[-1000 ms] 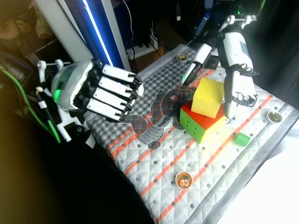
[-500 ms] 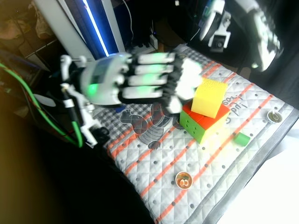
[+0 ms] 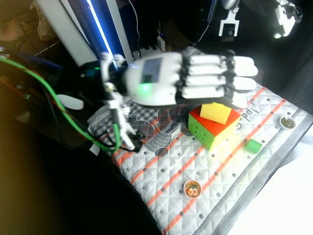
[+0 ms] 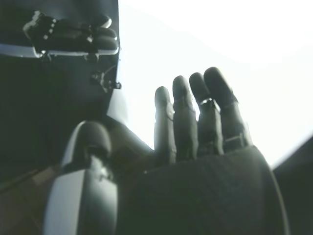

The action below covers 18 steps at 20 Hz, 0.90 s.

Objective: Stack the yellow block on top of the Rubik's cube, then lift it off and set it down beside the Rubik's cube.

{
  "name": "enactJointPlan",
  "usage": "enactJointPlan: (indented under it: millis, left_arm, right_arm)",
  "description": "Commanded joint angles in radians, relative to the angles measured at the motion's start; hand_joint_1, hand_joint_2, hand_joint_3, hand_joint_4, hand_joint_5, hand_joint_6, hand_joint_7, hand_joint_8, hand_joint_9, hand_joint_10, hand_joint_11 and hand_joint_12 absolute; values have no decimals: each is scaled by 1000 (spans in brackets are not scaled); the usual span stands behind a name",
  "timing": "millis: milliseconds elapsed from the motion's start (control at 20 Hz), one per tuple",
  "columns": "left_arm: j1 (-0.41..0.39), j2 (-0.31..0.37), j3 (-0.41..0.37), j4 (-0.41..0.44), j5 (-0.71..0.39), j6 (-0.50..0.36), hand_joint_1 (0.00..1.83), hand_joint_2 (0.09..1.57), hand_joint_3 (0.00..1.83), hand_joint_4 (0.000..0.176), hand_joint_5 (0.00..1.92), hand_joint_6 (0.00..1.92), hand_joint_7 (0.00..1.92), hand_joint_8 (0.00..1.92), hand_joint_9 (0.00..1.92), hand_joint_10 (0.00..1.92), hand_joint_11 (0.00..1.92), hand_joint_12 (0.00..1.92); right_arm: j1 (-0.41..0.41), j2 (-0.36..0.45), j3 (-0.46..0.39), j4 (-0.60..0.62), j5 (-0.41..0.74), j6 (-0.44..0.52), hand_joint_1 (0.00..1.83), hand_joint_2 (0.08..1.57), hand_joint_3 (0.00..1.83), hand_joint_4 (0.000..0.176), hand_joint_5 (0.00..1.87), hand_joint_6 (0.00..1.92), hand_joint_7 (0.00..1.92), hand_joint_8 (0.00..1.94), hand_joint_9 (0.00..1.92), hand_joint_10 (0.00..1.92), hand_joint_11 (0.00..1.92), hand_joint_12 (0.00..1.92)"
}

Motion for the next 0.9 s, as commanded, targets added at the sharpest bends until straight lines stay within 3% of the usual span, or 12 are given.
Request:
enactJointPlan:
  millis: [0,100,150,200,300,350,400,500,550,600,650,850]
  left_arm:
    - [0,7,5,26,145,-29,379,1253,1,0,502,69,436,13,62,912,0,1671]
    - [14,7,10,22,160,-70,403,1234,0,0,523,79,470,25,100,895,0,1634]
    - [24,7,11,20,173,-87,393,1214,0,0,528,81,475,23,122,852,0,1610]
    - [27,7,11,17,180,-88,396,1221,2,0,527,81,461,15,112,839,0,1606]
    - [29,7,8,14,190,-89,481,1293,4,0,543,132,527,58,121,1035,0,1747]
    - [29,8,6,14,191,-89,538,1304,0,0,443,372,475,118,102,1079,0,1790]
    - [30,8,5,14,193,-89,538,1304,0,0,443,372,475,118,102,1079,0,1790]
    - [34,8,3,14,199,-91,593,1297,0,0,369,560,446,174,130,1012,27,1766]
    - [35,8,2,14,201,-93,619,1313,1,0,297,729,408,370,132,1034,0,1710]
    - [36,8,2,15,203,-95,619,1313,1,0,297,729,408,370,132,1034,0,1710]
    - [37,8,1,16,205,-97,690,1321,1,0,280,877,361,663,127,1108,0,1726]
    - [43,8,0,20,212,-108,720,1329,1,0,283,870,328,744,187,1081,5,1766]
  right_arm:
    - [20,-5,5,-7,102,2,557,810,0,0,94,1,38,1,36,18,0,525]
    - [27,-18,15,-15,79,2,578,791,0,0,52,0,7,0,36,13,0,662]
    - [33,-31,28,-16,59,2,552,762,0,0,59,2,3,0,88,29,0,1009]
    - [37,-40,37,-16,47,2,552,748,0,0,68,5,8,3,80,24,0,1076]
    - [47,-65,61,-16,14,2,571,776,0,0,78,2,20,2,23,29,0,634]
    - [50,-74,73,-15,1,2,581,755,0,0,114,4,64,8,51,27,0,639]
    - [52,-85,85,-14,-13,2,581,755,0,0,114,4,64,8,51,27,0,639]
    - [57,-103,105,-12,-39,2,575,773,0,0,151,3,114,10,172,55,0,1194]
    - [59,-111,113,-11,-49,2,549,770,0,0,140,1,123,6,181,46,0,1203]
    - [60,-118,121,-10,-58,2,549,770,0,0,140,1,123,6,181,46,0,1203]
    - [60,-125,131,-8,-68,2,507,770,0,0,128,4,154,15,209,46,0,1099]
    - [60,-138,148,-4,-92,2,490,824,1,0,245,14,384,41,401,93,0,1340]
